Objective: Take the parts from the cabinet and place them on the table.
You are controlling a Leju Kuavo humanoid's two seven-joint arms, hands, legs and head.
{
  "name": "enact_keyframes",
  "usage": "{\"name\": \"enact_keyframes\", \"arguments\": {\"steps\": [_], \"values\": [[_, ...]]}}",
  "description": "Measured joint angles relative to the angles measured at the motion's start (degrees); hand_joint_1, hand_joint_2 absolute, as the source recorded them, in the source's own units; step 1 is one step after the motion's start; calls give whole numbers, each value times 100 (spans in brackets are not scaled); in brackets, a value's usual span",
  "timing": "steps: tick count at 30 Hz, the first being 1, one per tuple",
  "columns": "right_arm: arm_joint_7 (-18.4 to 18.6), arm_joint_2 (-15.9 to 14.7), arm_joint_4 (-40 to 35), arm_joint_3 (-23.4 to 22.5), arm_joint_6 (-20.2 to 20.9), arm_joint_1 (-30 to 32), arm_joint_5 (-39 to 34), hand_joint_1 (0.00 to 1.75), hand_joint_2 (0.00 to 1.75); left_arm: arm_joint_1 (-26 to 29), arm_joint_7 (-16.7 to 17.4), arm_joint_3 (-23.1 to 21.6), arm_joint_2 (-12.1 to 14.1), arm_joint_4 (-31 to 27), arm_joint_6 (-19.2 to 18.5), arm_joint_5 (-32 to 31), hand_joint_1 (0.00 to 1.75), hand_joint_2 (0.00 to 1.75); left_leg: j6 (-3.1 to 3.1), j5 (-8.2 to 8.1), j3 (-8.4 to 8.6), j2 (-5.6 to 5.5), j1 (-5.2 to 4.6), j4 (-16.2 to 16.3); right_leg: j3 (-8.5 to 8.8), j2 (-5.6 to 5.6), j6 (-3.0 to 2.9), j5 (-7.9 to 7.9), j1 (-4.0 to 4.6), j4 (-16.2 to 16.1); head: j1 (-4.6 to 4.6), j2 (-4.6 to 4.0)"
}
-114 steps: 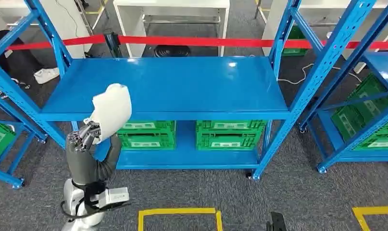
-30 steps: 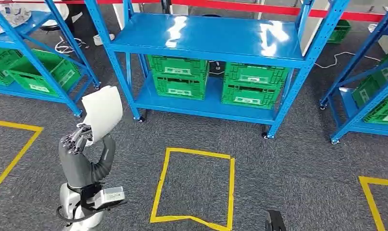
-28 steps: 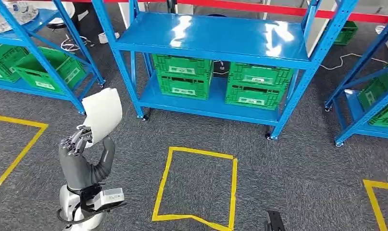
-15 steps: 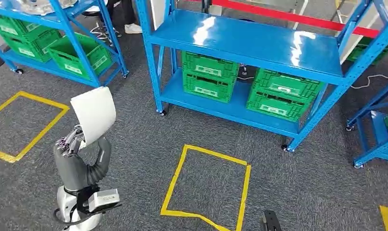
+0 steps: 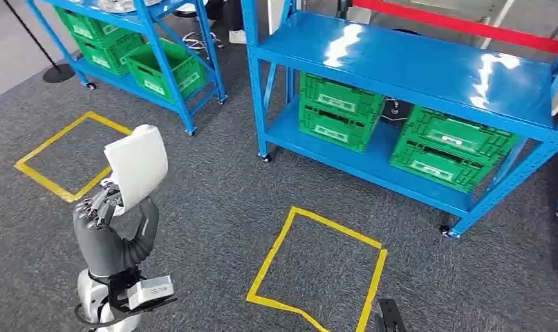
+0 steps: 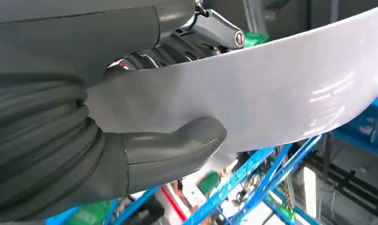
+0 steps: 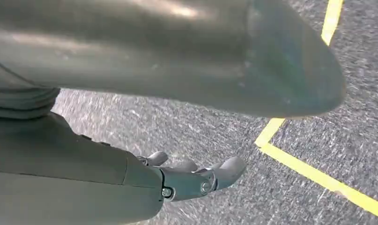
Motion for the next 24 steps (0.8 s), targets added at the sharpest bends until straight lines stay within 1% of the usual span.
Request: {"name": "enact_keyframes", "arguments": {"steps": [1,2,3,4,5,6,7,8,10,11,12,13,14,15,16,17,18,19,20,21,22,23,24], "values": [[7,-2,0,0,-26,9,13,0,0,4,0,2,2,0,0,0,175,175,-25,-154,-187,21,13,410,-3,-89,-8,-6,6,2,0,-2],[-2,-2,0,2,-77,8,13,0,0,7,-2,11,9,2,0,0,175,175,-40,-171,-261,23,14,590,-4,-165,-9,-6,11,4,-2,0],[-39,0,0,2,-153,4,5,0,0,7,-9,20,9,2,0,2,175,175,-40,-56,-190,26,14,478,-1,-245,-7,-9,18,5,0,-2],[-70,2,0,2,-186,-4,-9,0,0,-1,-18,24,7,-2,0,18,175,175,-25,139,6,39,12,143,6,-318,-8,-15,26,5,0,-2],[-92,7,0,0,-221,-14,-13,0,0,-8,-28,26,5,-7,0,33,175,175,4,391,326,115,2,-429,23,-390,7,-26,31,6,0,-2],[-98,9,0,0,-247,-17,-4,0,0,-18,-28,26,0,-18,0,52,175,175,42,550,590,294,-21,-881,42,-436,22,-36,37,7,0,0],[-98,9,0,0,-305,-15,2,0,0,-62,-28,26,-11,-17,0,61,175,175,108,494,746,618,-101,-1213,58,-506,63,-63,85,18,0,-2],[-101,7,0,0,-359,-14,6,0,0,-84,-28,26,-33,-17,0,61,175,175,157,535,766,527,-101,-1211,56,-547,85,-68,88,19,13,0],[-131,9,0,0,-452,-27,17,0,0,-105,-28,52,-46,-15,0,70,175,175,197,547,704,372,-113,-1190,74,-675,146,-55,90,6,13,0],[-142,9,-2,0,-466,-41,31,0,0,-109,-28,79,-46,-17,0,74,175,175,238,570,680,294,-118,-1223,91,-738,182,-60,85,-1,9,0],[-151,7,-7,0,-472,-57,33,0,0,-116,-26,100,-59,-28,0,83,175,175,299,621,735,220,-58,-1278,82,-607,233,-121,41,42,13,-2],[-160,7,-7,0,-474,-62,35,0,0,-160,-35,105,-66,-33,2,83,175,175,329,637,724,161,-54,-1286,12,-293,244,-267,35,221,13,-2],[-155,7,-7,0,-474,-59,33,0,0,-195,-24,107,-103,-26,2,87,175,175,353,649,707,101,-51,-1286,-154,-84,250,-481,34,583,35,0],[-155,7,-7,0,-474,-51,24,0,0,-203,-26,109,-129,-17,2,87,175,175,363,654,697,25,-52,-1286,-370,24,259,-697,33,1035,48,-2],[-160,-4,-7,0,-476,-41,2,0,0,-202,-28,109,-138,-9,2,90,175,175,367,657,683,-59,-54,-1277,-583,63,266,-860,35,1462,48,-2],[-188,-9,-7,-2,-479,-35,-22,0,0,-202,-28,114,-142,7,2,112,175,175,366,658,665,-158,-55,-1257,-753,78,271,-907,38,1765,48,-2],[-212,-9,-7,-7,-481,-36,-31,0,0,-202,-26,131,-146,24,2,135,175,175,363,659,657,-240,-52,-1236,-753,83,275,-795,34,1728,46,-2],[-227,-11,-7,-9,-483,-43,-37,0,0,-205,-28,162,-159,37,2,138,175,175,358,657,651,-328,-45,-1210,-625,94,274,-569,24,1432,48,0],[-236,-13,-9,-9,-485,-48,-39,0,0,-209,-24,171,-168,42,2,140,175,175,341,648,647,-411,-33,-1178,-405,126,275,-307,11,975,46,-2],[-256,-13,-9,-11,-490,-50,-42,0,0,-222,-26,177,-181,48,2,160,175,175,312,634,635,-494,-18,-1140,-154,247,285,-66,-15,472,48,0],[-278,-13,-9,-11,-488,-53,-44,0,0,-242,-24,179,-197,65,2,194,175,175,269,624,594,-559,-18,-1105,-21,613,305,-137,-61,211,48,-2],[-315,-9,-9,-11,-487,-58,-53,0,0,-271,0,188,-208,88,2,241,175,175,210,623,538,-647,-37,-1046,-49,652,275,-118,-44,167,48,-2],[-330,-9,-9,-13,-479,-63,-57,0,0,-279,9,197,-221,107,0,286,175,175,160,655,518,-695,-30,-1079,-61,554,247,-114,-37,184,48,-2]]}}
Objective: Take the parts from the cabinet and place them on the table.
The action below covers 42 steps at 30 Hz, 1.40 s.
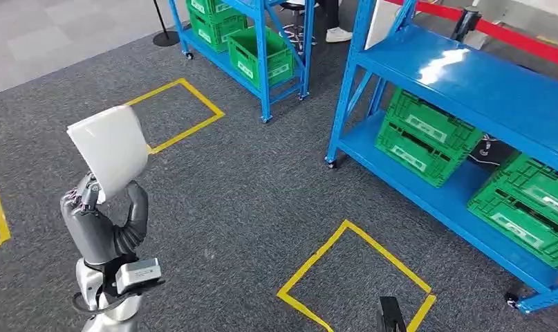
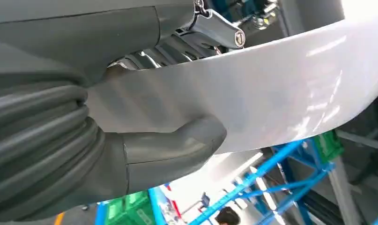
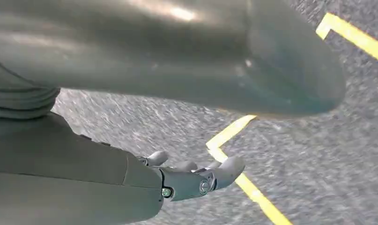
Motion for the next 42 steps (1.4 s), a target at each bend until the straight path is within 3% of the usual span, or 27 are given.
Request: {"name": "enact_keyframes", "arguments": {"steps": [2,3,5,7,8,9,10,12,13,14,18,20,21,23,24,26,27,28,29,33,34,35,36,38,39,40,42], "values": [[-9,0,-4,0,15,-8,11,0,0,2,42,55,2,29,0,95,175,175,-89,58,-21,-131,18,-71,8,-113,-86,25,39,-8,2,0],[-2,13,-7,0,28,-18,39,0,0,5,66,85,6,37,0,110,175,175,-101,55,-61,-132,18,-49,21,-204,-143,61,-14,-61,2,0],[68,2,-13,-2,57,-33,94,0,0,-20,114,114,9,44,0,105,175,175,-140,-256,-269,528,-23,399,27,-361,-234,67,22,-79,-68,2],[142,-4,-13,-2,70,1,122,0,0,-8,170,120,9,61,2,40,175,175,-170,-710,-707,688,-2,1329,25,-552,-260,50,57,-79,-68,0],[157,-9,-13,-2,74,17,142,0,0,8,188,138,13,72,0,18,175,175,-176,-815,-866,699,2,1675,24,-646,-268,44,66,-77,-66,2],[179,-11,-13,-2,79,22,166,0,0,27,201,157,20,83,0,-11,175,175,-174,-771,-888,708,3,1742,27,-740,-271,40,70,-76,-66,0],[186,-11,-13,0,79,20,168,0,0,32,205,175,24,85,0,-15,175,175,-164,-630,-776,719,2,1552,31,-811,-268,34,74,-76,-68,0],[186,-11,-13,0,81,12,173,0,0,30,184,229,26,74,0,-11,175,175,-112,-172,-204,839,-7,551,69,-961,-250,8,82,-76,-68,2],[179,-11,-13,0,81,15,173,0,0,29,136,249,24,68,2,44,175,175,-60,-56,79,1113,-41,69,100,-1018,-228,-13,90,-76,-68,2],[166,-13,-13,-2,70,17,173,0,0,15,79,251,13,72,0,109,175,175,-18,-107,152,1174,-107,-29,99,-1075,-183,-43,133,-56,-66,2],[170,-15,-20,0,68,-9,203,0,0,19,13,291,2,81,0,151,175,175,109,-41,118,885,-104,-111,176,-1304,-66,-49,125,-113,-63,2],[164,-22,-26,0,65,-12,214,0,0,-11,-11,304,-11,90,4,149,175,175,177,15,170,784,-46,-181,19,-738,-23,-293,81,233,-59,2],[168,-30,-26,0,66,-9,216,0,0,-21,-17,302,-28,105,4,147,175,175,191,18,160,719,-39,-181,-195,-559,-9,-507,80,668,-33,0],[175,-50,-26,0,66,23,216,0,0,0,-18,306,-44,133,2,145,175,175,202,15,143,562,-41,-167,-644,-474,8,-802,83,1509,-28,0],[175,-57,-26,0,59,38,216,0,0,3,-17,308,-44,147,2,145,175,175,201,14,136,477,-40,-150,-747,-467,11,-769,82,1651,-24,2],[175,-66,-26,0,57,39,216,0,0,7,-18,310,-44,166,2,145,175,175,183,5,133,298,-20,-103,-537,-450,15,-316,59,1105,-24,0],[173,-68,-26,0,59,34,216,0,0,5,-17,310,-46,164,2,145,175,175,158,-8,129,215,-6,-72,-301,-392,27,-42,38,601,-24,2],[173,-74,-26,0,59,34,216,0,0,3,-18,310,-50,166,2,145,175,175,117,-32,112,138,10,-23,-71,-169,48,106,-7,82,-22,0],[171,-72,-26,0,59,34,221,0,0,-4,-20,310,-50,162,4,149,175,175,58,-42,62,74,-18,18,-23,85,67,-18,-3,6,-17,0],[181,-76,-26,2,50,28,293,0,0,32,-37,319,-57,133,2,295,175,175,-113,47,-41,-194,30,-54,-2,-208,-135,55,27,-19,-18,0],[186,-81,-28,4,48,18,306,0,0,54,-37,350,-68,122,2,271,175,175,-113,12,-41,46,17,8,8,-302,-185,82,16,-51,-20,2],[194,-90,-28,4,41,25,336,0,0,47,-37,398,-89,116,2,195,175,175,-127,-137,-138,410,-21,199,12,-349,-222,86,26,-62,-72,0],[238,-96,-28,4,42,45,356,0,0,46,-37,435,-122,116,2,133,175,175,-150,-386,-344,606,-15,618,9,-445,-244,84,52,-63,-72,0],[313,-109,-28,4,50,87,404,0,0,104,-39,479,-142,122,2,85,175,175,-166,-765,-753,696,1,1479,7,-629,-275,65,82,-62,-72,0],[354,-120,-28,9,52,98,435,0,0,152,-42,509,-142,122,2,86,175,175,-170,-829,-885,702,1,1767,5,-717,-283,60,90,-61,-74,0],[376,-122,-28,13,52,100,461,0,0,192,-35,547,-142,120,2,86,175,175,-164,-733,-855,703,1,1717,9,-791,-288,55,95,-61,-72,0],[415,-125,-28,35,55,95,490,0,0,221,-35,577,-142,118,2,101,175,175,-121,-320,-422,767,-5,950,29,-942,-280,36,109,-61,-72,2]]}}
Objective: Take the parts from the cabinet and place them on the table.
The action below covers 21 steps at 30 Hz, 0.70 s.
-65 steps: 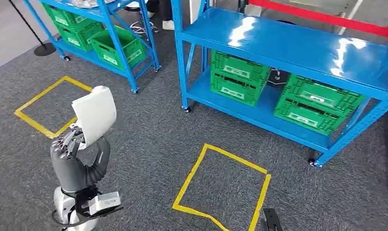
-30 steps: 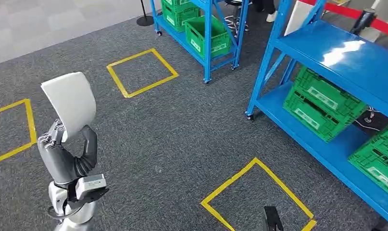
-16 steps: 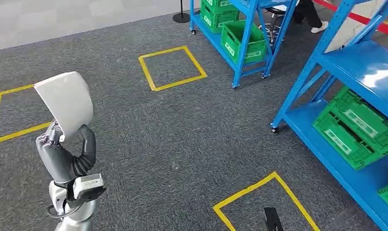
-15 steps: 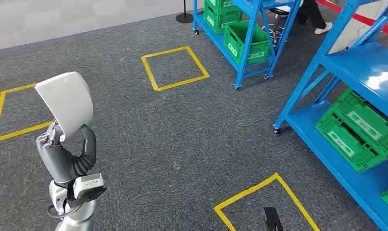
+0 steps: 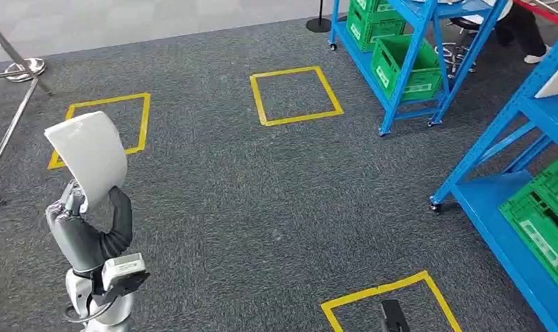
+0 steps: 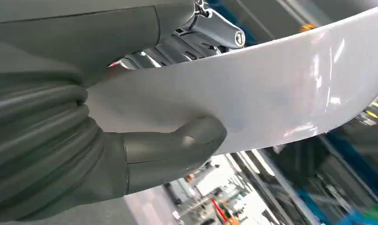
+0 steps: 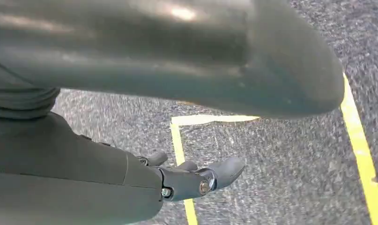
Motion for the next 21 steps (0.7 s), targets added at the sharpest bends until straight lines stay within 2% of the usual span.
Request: {"name": "enact_keyframes", "arguments": {"steps": [1,2,3,6,7,8,9,10,11,12,13,14,15,16,17,18,19,21], "values": [[9,0,0,17,2,-1,26,0,0,-1,-2,2,0,-2,0,7,175,175,36,203,299,124,-15,-530,21,-70,12,-12,5,0,-2,-2],[6,0,0,33,4,-1,48,0,0,-5,-2,2,0,-4,0,22,175,175,103,209,526,483,-81,-979,45,-138,40,-37,28,1,0,-2],[-7,-2,0,50,0,-1,77,0,0,-1,0,2,-2,-2,0,42,175,175,135,239,568,419,-92,-984,47,-170,81,-54,37,3,7,-2],[-42,-7,0,105,-15,-37,109,0,0,28,0,9,20,0,0,50,175,175,207,266,497,211,-138,-1004,101,-352,163,-47,14,-31,2,-2],[-44,-7,-13,109,-18,-55,111,0,0,40,0,9,20,-4,0,50,175,175,262,325,591,135,-56,-1098,94,-264,220,-95,-3,-7,0,-2],[-55,-17,-15,116,-22,-65,127,0,0,28,-7,15,22,0,4,50,175,175,286,340,606,74,-54,-1124,60,128,244,-169,-25,103,11,-2],[-63,-15,-15,125,-22,-70,146,0,0,2,2,15,20,11,7,48,175,175,320,355,593,21,-43,-1124,-91,360,247,-369,-25,425,11,-2],[-55,-20,-15,129,-22,-60,162,0,0,8,-4,2,15,26,4,41,175,175,329,357,584,-51,-41,-1121,-302,448,257,-573,-27,853,35,-2],[-13,-46,-15,133,-22,-52,194,0,0,26,-2,-4,15,44,4,41,175,175,332,356,576,-136,-42,-1118,-530,471,266,-742,-28,1291,37,0],[28,-55,-15,148,-13,-44,234,0,0,39,0,-4,17,61,4,41,175,175,331,356,565,-226,-42,-1105,-719,475,275,-814,-28,1616,39,-2],[50,-70,-15,162,-9,-44,262,0,0,45,0,-4,20,79,4,41,175,175,329,356,554,-321,-34,-1084,-789,476,282,-727,-32,1677,39,-2],[61,-72,-15,177,-4,-54,284,0,0,46,0,-4,20,94,4,41,175,175,320,351,548,-411,-24,-1063,-708,479,285,-519,-44,1447,39,-2],[76,-83,-15,197,-5,-67,319,0,0,45,0,-4,20,96,4,41,175,175,297,341,546,-504,-7,-1031,-507,500,294,-242,-63,1002,37,0],[81,-90,-15,227,-7,-76,352,0,0,39,2,-4,20,96,4,41,175,175,264,323,539,-592,15,-989,-247,588,317,25,-96,463,39,0],[83,-94,-15,251,-9,-78,383,0,0,30,18,-7,20,98,4,41,175,175,219,302,510,-654,21,-945,-90,889,355,19,-146,136,41,-2],[83,-94,-15,271,-9,-82,406,0,0,11,39,-9,26,109,-11,46,175,175,165,288,457,-741,0,-884,-84,960,329,-19,-118,81,46,-2],[105,-94,-15,284,-11,-99,428,0,0,-2,55,-24,33,122,-15,50,175,175,120,320,437,-795,7,-918,-100,859,292,-11,-112,97,44,-2],[114,-96,-15,306,-24,-118,455,0,0,-14,92,-31,67,162,-13,52,175,175,36,374,423,-901,38,-991,-76,759,206,10,-74,99,48,0]]}}
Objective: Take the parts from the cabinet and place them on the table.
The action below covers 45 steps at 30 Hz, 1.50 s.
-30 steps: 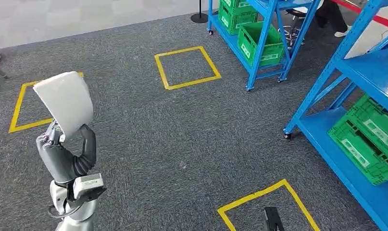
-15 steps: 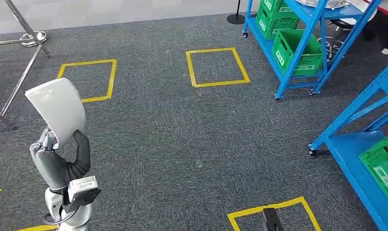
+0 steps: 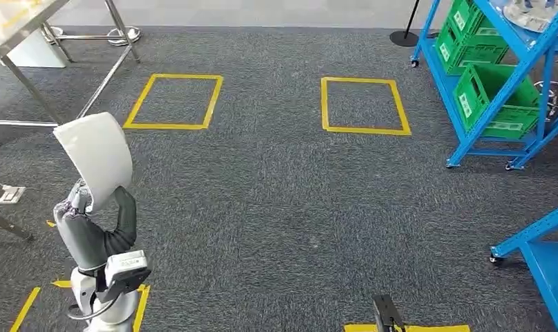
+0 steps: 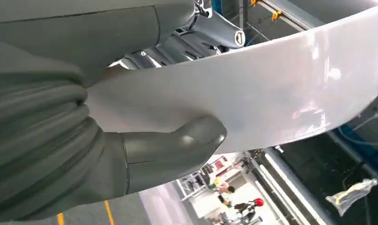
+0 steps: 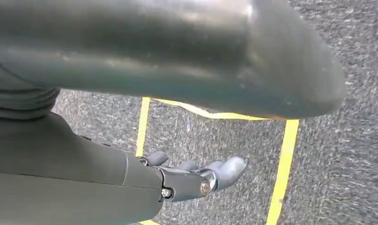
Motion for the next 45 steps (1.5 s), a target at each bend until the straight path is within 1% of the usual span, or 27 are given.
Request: {"name": "enact_keyframes", "arguments": {"steps": [1,2,4,6,7,8,10,11,12,16,18,19,21,22,25,26,27,31,32,33,34,37,38,40,41,42,45], "values": [[-2,2,-2,6,0,-14,0,0,0,-8,17,0,22,22,2,7,175,175,-28,6,-50,-18,1,13,13,-80,-60,37,-34,-47,-2,-2],[-4,2,-2,11,2,-29,-2,0,0,-31,20,-2,33,42,2,9,175,175,-31,-64,-76,414,-41,107,18,-144,-105,56,-24,-70,-20,-2],[9,-6,-2,11,4,1,0,0,0,-153,20,-65,37,103,2,0,175,175,-59,-467,-416,794,-36,800,14,-302,-151,56,14,-75,-52,0],[55,-15,-2,11,20,45,2,0,0,-182,24,-118,44,177,2,-13,175,175,-65,-804,-828,841,-31,1682,11,-494,-177,39,40,-75,-55,-2],[68,-15,0,11,20,62,9,0,0,-181,15,-127,53,212,2,-31,175,175,-60,-781,-881,846,-31,1800,14,-578,-183,32,49,-74,-57,0],[66,-15,0,11,20,71,22,0,0,-183,-15,-127,55,234,2,-65,175,175,-46,-648,-790,853,-32,1641,18,-651,-187,27,55,-74,-55,0],[57,-11,0,15,20,73,52,0,0,-198,-70,-127,53,245,2,-127,175,175,13,-199,-271,954,-55,710,52,-794,-177,4,64,-74,-57,0],[52,-4,-2,28,20,73,52,0,0,-213,-85,-127,53,243,2,-142,175,175,71,-33,32,1221,-97,190,84,-854,-164,-14,70,-74,-57,0],[48,0,0,44,20,78,52,0,0,-241,-92,-127,48,247,2,-166,175,175,119,-140,94,1419,-181,39,91,-917,-122,-43,109,-65,-55,-2],[50,2,-2,57,20,58,52,0,0,-259,-92,-127,46,249,4,-177,175,175,256,-54,102,1074,-166,-46,177,-1201,4,-57,111,-113,-52,-2],[39,0,-7,57,22,62,52,0,0,-287,-92,-123,37,243,15,-190,175,175,308,2,149,948,-99,-114,72,-561,72,-223,45,130,-44,0],[26,4,-7,57,35,73,50,0,0,-305,-74,-133,14,249,13,-205,175,175,331,9,131,884,-86,-114,-137,-371,94,-435,44,535,-24,-2],[-2,2,-7,57,39,105,46,0,0,-268,-9,-168,9,271,13,-262,175,175,338,8,112,712,-87,-106,-591,-292,130,-779,38,1397,-15,-2],[-26,2,-7,57,37,121,41,0,0,-247,51,-168,11,284,13,-315,175,175,336,9,101,614,-86,-89,-735,-288,142,-782,38,1621,-13,0],[-96,2,-7,57,29,135,17,0,0,-171,98,-168,9,297,13,-411,175,175,289,-14,94,354,-48,-14,-371,-235,155,-146,5,752,-11,0],[-109,4,-7,57,22,135,-11,0,0,-155,103,-168,9,297,13,-426,175,175,249,-38,82,262,-25,34,-86,-55,175,110,-36,168,-9,0],[-107,22,0,55,22,139,-41,0,0,-150,92,-166,2,293,13,-399,175,175,193,-57,35,200,-50,77,-9,267,186,-44,-53,-1,-7,0],[-30,50,0,39,22,139,-44,0,0,-28,-85,-168,-8,95,13,-133,175,175,6,24,-81,-80,-8,13,22,-3,-33,16,-25,-48,2,-2],[-15,85,0,39,24,128,-33,0,0,15,-87,-168,-6,52,13,-142,175,175,4,1,-75,92,-12,55,30,-98,-80,40,-39,-78,7,-2],[0,68,0,37,24,132,-15,0,0,17,-101,-168,-6,-27,15,-151,175,175,-13,-118,-142,472,-60,206,38,-148,-131,38,-26,-93,-53,-2],[11,68,0,37,26,146,-4,0,0,9,-101,-168,-8,-75,15,-120,175,175,-38,-321,-307,694,-54,536,42,-236,-155,32,-4,-93,-66,0],[31,61,0,28,42,180,24,0,0,87,-94,-240,31,-190,13,212,175,175,-64,-800,-900,842,-32,1764,46,-516,-197,-1,42,-90,-65,0],[26,61,0,28,44,177,53,0,0,127,-87,-256,53,-230,13,262,175,175,-60,-705,-889,850,-32,1744,58,-597,-196,-12,49,-89,-66,-2],[2,63,0,28,46,170,66,0,0,148,-98,-260,64,-300,13,238,175,175,-21,-286,-478,898,-40,1015,106,-752,-188,-46,61,-90,-66,0],[-18,63,0,28,46,164,76,0,0,147,-98,-262,61,-332,13,232,175,175,22,-46,-152,1044,-59,429,147,-826,-176,-72,69,-90,-66,-2],[-44,63,0,28,46,164,98,0,0,142,-98,-260,61,-376,13,227,175,175,80,-76,41,1364,-114,44,181,-890,-160,-94,75,-93,-63,-2],[-111,55,0,28,44,146,161,0,0,149,-96,-225,5,-477,13,173,175,175,178,-52,37,1230,-157,40,208,-1045,-69,-111,94,-112,-61,-2]]}}
